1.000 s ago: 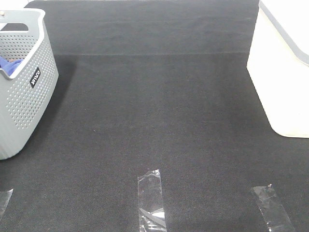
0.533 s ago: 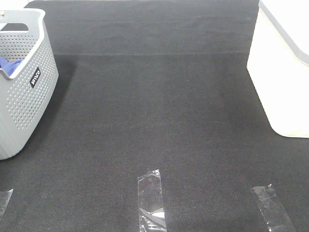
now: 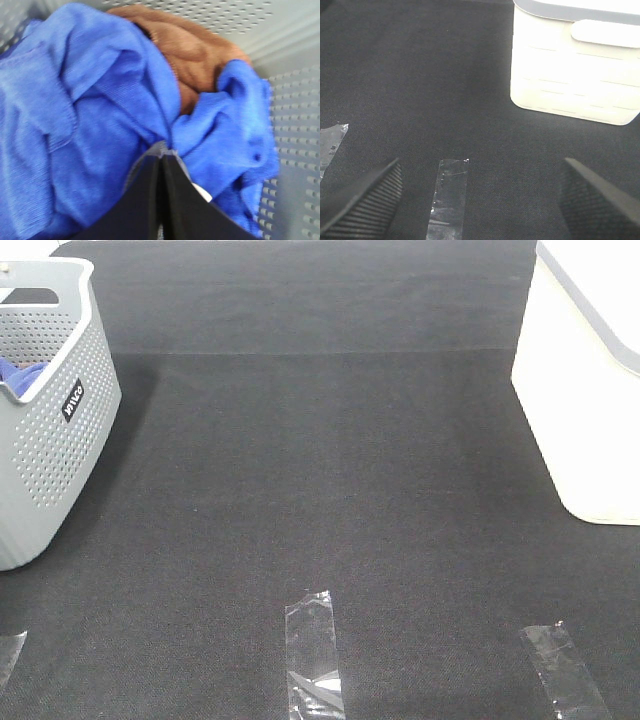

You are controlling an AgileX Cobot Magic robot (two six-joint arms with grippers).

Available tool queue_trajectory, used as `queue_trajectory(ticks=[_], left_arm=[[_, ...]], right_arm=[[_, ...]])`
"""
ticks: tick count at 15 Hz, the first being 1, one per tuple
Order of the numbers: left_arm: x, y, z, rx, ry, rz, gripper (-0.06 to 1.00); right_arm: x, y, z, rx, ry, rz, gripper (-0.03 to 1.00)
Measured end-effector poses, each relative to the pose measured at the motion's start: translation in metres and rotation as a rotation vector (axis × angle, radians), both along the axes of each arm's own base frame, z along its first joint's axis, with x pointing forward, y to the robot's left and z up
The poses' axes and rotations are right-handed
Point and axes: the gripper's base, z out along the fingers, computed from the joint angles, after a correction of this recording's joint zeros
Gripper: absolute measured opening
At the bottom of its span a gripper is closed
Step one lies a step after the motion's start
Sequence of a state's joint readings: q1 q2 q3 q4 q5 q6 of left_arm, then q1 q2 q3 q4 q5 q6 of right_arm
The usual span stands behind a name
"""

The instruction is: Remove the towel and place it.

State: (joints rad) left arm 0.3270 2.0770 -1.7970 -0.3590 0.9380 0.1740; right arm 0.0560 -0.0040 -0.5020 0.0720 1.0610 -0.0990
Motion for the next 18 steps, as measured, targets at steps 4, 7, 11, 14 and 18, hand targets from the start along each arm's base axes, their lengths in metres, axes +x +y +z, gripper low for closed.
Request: queue_trajectory(ticks=[4,7,11,14,18], left_arm=[[-0.004,-0.012,0.029,-0.026,-0.119,-0.113,0.00],[-0.009,-0.029,0.064,-0.057,-0.280,-0.236,0.00],[-0.025,-0.046,0.115,-0.115,-0.467,-0.294,0.00],[-0.046,-0.059,0.155,-0.147,-0.595,-0.344,0.00],[-0.087,-0.086,0.209,-0.260,-0.744,-0.473,0.00]], right_arm=[[0.000,0.000,0.000,0.000,0.000,0.000,0.79],[0.000,0.000,0.000,0.000,0.000,0.000,0.79],[0.000,0.000,0.000,0.000,0.000,0.000,0.79],[0.000,0.000,0.000,0.000,0.000,0.000,0.79],[0.000,0.002,0.000,0.017,0.001,0.012,0.76]])
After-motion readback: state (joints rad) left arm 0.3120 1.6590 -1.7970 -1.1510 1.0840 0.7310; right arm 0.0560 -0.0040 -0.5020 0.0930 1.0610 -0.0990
